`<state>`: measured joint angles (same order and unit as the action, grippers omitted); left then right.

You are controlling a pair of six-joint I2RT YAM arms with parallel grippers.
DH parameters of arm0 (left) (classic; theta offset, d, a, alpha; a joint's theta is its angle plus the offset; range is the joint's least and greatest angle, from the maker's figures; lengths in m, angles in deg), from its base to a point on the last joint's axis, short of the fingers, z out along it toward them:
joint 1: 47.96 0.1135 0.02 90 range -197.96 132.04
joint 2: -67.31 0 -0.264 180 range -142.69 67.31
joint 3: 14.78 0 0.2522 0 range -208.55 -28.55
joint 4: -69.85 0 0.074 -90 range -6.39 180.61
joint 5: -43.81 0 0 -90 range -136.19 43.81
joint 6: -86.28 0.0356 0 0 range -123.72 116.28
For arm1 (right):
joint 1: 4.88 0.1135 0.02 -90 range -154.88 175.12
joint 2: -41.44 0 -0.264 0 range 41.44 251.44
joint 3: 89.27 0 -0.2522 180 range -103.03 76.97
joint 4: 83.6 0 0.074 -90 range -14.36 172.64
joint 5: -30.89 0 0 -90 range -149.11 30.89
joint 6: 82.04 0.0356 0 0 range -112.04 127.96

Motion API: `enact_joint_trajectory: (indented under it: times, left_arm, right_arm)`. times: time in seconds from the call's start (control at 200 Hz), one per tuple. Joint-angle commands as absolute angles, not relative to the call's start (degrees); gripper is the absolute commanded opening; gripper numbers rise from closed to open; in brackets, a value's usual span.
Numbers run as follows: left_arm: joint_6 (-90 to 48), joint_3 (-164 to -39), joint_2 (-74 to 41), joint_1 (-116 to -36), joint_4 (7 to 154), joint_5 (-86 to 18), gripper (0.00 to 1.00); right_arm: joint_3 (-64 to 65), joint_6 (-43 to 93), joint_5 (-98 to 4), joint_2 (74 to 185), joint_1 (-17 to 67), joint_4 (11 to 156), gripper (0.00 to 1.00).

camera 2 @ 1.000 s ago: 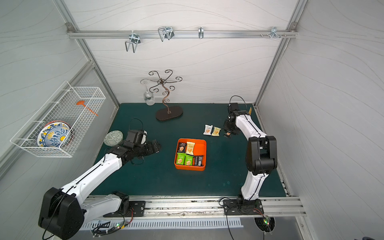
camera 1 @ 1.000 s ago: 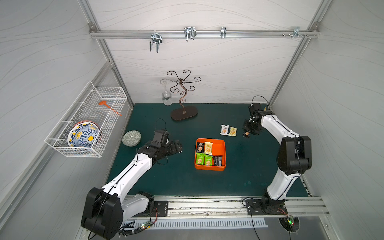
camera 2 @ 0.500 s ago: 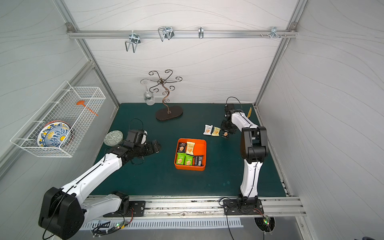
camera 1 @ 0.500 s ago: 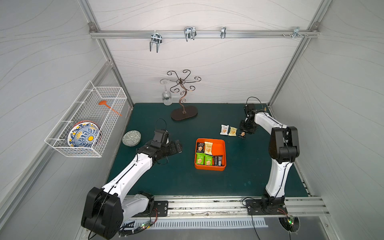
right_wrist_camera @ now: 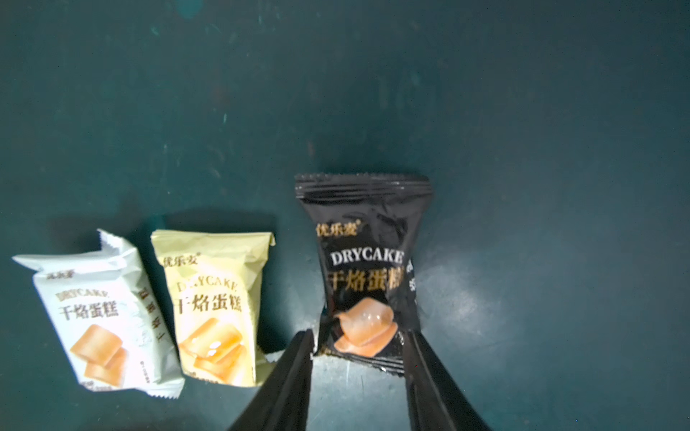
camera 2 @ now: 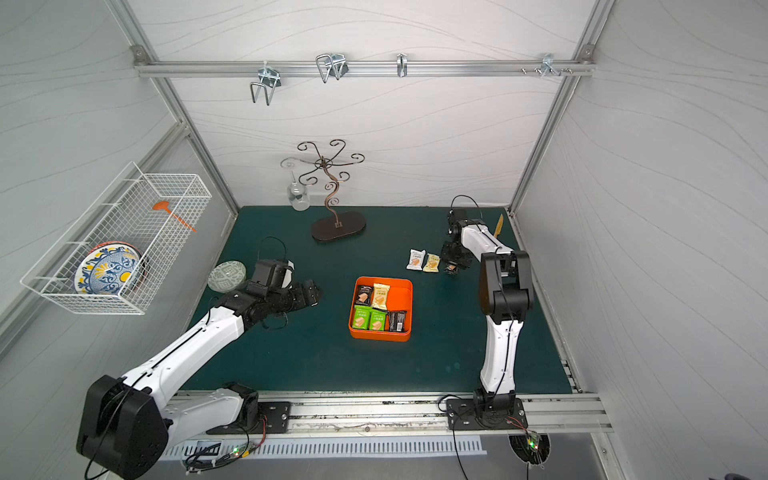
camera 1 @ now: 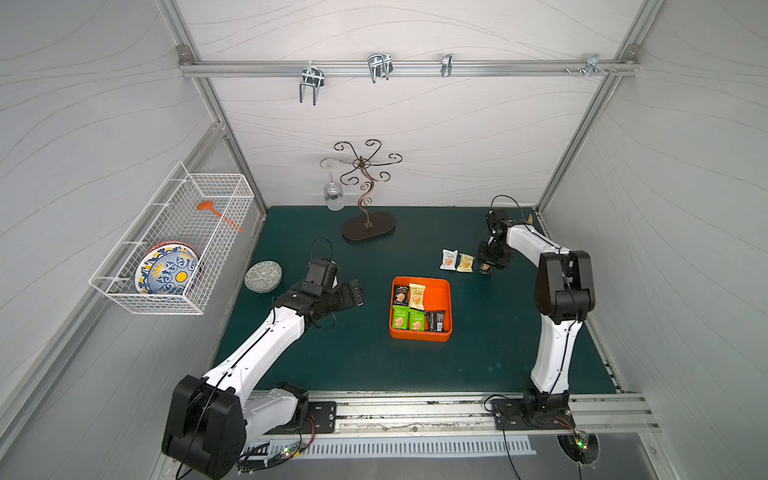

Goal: Take the cookies out of the storage box
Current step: Place the cookie at the center of the board.

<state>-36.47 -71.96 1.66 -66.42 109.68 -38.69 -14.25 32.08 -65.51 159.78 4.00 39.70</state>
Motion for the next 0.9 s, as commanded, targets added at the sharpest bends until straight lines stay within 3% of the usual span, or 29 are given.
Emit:
enact_joint_trajectory:
  times: [0.0, 0.465, 0.895]
  left_arm:
    - [-35.85, -73.2, 2.16, -66.59, 108.79, -39.4, 0.98]
    - [-37.56, -72.32, 3.89, -66.59, 108.22, -38.58, 0.98]
    - [-36.08, -72.42, 6.07, -66.58, 109.09, -39.32, 0.99]
  right_arm:
    - [-12.44, 31.64, -65.8, 153.95, 5.89, 38.88, 0.47]
    - [-3.47, 35.49, -67.73, 137.27, 20.21, 36.22, 0.52]
    - [1.21, 38.21, -64.11, 139.01, 35.62, 41.76, 0.54]
